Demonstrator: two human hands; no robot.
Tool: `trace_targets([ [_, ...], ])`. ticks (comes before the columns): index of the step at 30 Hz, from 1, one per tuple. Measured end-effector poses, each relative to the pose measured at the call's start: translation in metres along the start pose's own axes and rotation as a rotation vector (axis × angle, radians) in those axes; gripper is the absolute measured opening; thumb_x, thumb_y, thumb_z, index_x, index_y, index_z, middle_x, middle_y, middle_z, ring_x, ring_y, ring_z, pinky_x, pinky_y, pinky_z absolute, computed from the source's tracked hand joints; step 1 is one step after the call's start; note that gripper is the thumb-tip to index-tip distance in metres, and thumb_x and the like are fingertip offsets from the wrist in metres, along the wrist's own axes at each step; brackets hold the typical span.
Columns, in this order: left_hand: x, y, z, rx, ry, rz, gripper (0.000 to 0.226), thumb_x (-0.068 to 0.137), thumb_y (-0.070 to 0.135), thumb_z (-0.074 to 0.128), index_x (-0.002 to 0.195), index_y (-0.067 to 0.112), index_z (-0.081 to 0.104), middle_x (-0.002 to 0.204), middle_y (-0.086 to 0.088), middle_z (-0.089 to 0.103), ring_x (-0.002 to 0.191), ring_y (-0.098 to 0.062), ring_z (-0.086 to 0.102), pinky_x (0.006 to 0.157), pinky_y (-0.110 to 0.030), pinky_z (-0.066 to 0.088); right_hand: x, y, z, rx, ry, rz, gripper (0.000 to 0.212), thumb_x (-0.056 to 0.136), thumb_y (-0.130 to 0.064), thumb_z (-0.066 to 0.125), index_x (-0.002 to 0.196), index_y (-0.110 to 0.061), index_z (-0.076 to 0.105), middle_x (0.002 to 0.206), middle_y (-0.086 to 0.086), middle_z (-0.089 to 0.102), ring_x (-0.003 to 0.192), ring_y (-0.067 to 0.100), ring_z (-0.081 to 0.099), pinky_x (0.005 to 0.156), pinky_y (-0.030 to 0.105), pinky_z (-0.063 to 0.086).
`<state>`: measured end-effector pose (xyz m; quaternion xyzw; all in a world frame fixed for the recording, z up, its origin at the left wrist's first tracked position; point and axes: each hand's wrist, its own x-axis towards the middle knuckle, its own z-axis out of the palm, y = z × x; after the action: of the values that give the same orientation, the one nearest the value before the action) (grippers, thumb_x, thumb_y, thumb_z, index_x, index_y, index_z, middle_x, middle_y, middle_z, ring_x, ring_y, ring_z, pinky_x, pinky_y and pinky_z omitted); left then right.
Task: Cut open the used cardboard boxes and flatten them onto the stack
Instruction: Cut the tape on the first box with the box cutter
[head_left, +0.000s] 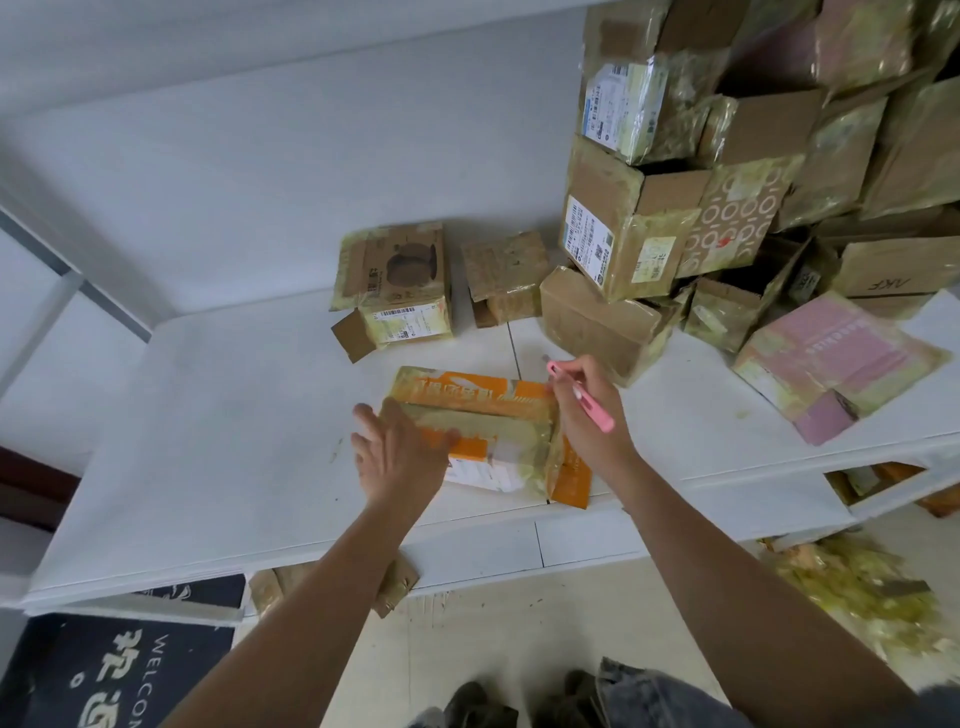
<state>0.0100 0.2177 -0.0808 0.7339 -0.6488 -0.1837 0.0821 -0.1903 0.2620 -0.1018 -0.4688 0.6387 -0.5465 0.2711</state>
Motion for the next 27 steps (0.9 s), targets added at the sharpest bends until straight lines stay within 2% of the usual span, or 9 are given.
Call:
trace_targets([
  [2,0.004,-0.002,-0.002,-0.095,-0.069,-0.106,0.067,0.086,0.046,0.068,0.13,0.012,0.03,0.133,-0.01,0.017,0.12,-0.043,0.041,0.094,-0.049,0.041,-0.007,0.002,0.01,-0.048,0.023,-0.039,0.011,0.102,-0.013,0.048,0.099,-0.004,0.052,0.076,0.025,0.06,0.063,0.04,0.056,0.052,0.047,0.045],
  [5,0.012,-0.002,-0.002,-0.196,-0.131,-0.185,0.06,0.089,0.037,0.065,0.129,0.008,0.03,0.137,-0.013,0.018,0.115,-0.045,0.048,0.096,-0.049,0.046,-0.019,0.004,0.014,-0.134,0.103,-0.109,0.007,0.101,-0.011,0.05,0.094,-0.01,0.051,0.061,0.001,0.053,0.046,0.009,0.046,0.044,0.026,0.034],
  [7,0.017,0.004,-0.001,-0.235,-0.147,-0.209,0.063,0.089,0.04,0.061,0.133,0.005,0.033,0.135,-0.011,0.018,0.114,-0.042,0.048,0.094,-0.05,0.049,-0.031,0.007,0.017,-0.149,0.115,-0.095,0.007,0.101,-0.009,0.05,0.094,-0.008,0.051,0.064,-0.006,0.055,0.048,0.008,0.049,0.045,0.027,0.037],
  [10,0.022,0.022,0.004,-0.206,-0.226,-0.277,0.092,0.082,0.061,0.059,0.149,0.012,0.02,0.15,-0.008,0.004,0.135,-0.044,0.024,0.104,-0.054,0.04,-0.065,0.015,0.025,-0.105,0.031,-0.038,0.007,0.1,-0.007,0.05,0.095,-0.003,0.052,0.071,0.006,0.063,0.056,0.021,0.06,0.05,0.036,0.046],
  [13,0.02,0.036,0.013,-0.098,-0.329,-0.281,0.127,0.069,0.081,0.059,0.153,0.025,-0.016,0.156,-0.01,-0.032,0.144,-0.05,-0.012,0.113,-0.065,0.017,-0.091,0.024,0.03,0.028,0.077,0.034,0.003,0.099,-0.003,0.052,0.098,-0.001,0.054,0.084,0.006,0.068,0.073,0.008,0.067,0.061,0.021,0.053],
  [17,0.017,0.041,0.023,0.061,-0.33,-0.037,0.127,0.065,0.062,0.076,0.153,0.031,-0.01,0.158,-0.008,-0.024,0.141,-0.046,0.008,0.108,-0.058,0.026,-0.084,0.03,0.017,0.101,0.156,0.078,0.003,0.099,-0.008,0.052,0.096,-0.006,0.054,0.082,0.006,0.066,0.073,0.019,0.067,0.063,0.033,0.056],
  [21,0.029,0.035,0.012,0.359,-0.381,0.64,0.114,0.068,0.027,0.083,0.15,0.048,0.008,0.159,0.011,-0.01,0.143,-0.03,0.002,0.115,-0.054,0.009,-0.066,0.033,0.001,0.221,0.294,0.101,0.005,0.099,-0.009,0.053,0.094,-0.01,0.053,0.08,0.003,0.069,0.068,0.014,0.064,0.064,0.016,0.051],
  [23,0.041,0.025,0.004,0.376,-0.381,0.648,0.1,0.083,0.009,0.07,0.146,0.059,0.011,0.16,0.013,-0.015,0.148,-0.029,-0.015,0.114,-0.059,-0.009,-0.055,0.034,-0.004,0.288,0.348,0.106,0.008,0.099,-0.009,0.053,0.092,-0.013,0.054,0.082,0.001,0.071,0.072,0.011,0.066,0.064,0.011,0.049],
  [27,0.055,0.004,-0.001,0.186,-0.454,0.569,0.073,0.094,0.01,0.061,0.144,0.054,0.029,0.163,0.011,-0.011,0.148,-0.027,-0.02,0.115,-0.061,-0.009,-0.034,0.032,0.0,0.39,0.247,0.068,0.01,0.097,-0.018,0.057,0.087,-0.021,0.058,0.081,0.007,0.07,0.09,0.023,0.069,0.082,0.015,0.049],
])
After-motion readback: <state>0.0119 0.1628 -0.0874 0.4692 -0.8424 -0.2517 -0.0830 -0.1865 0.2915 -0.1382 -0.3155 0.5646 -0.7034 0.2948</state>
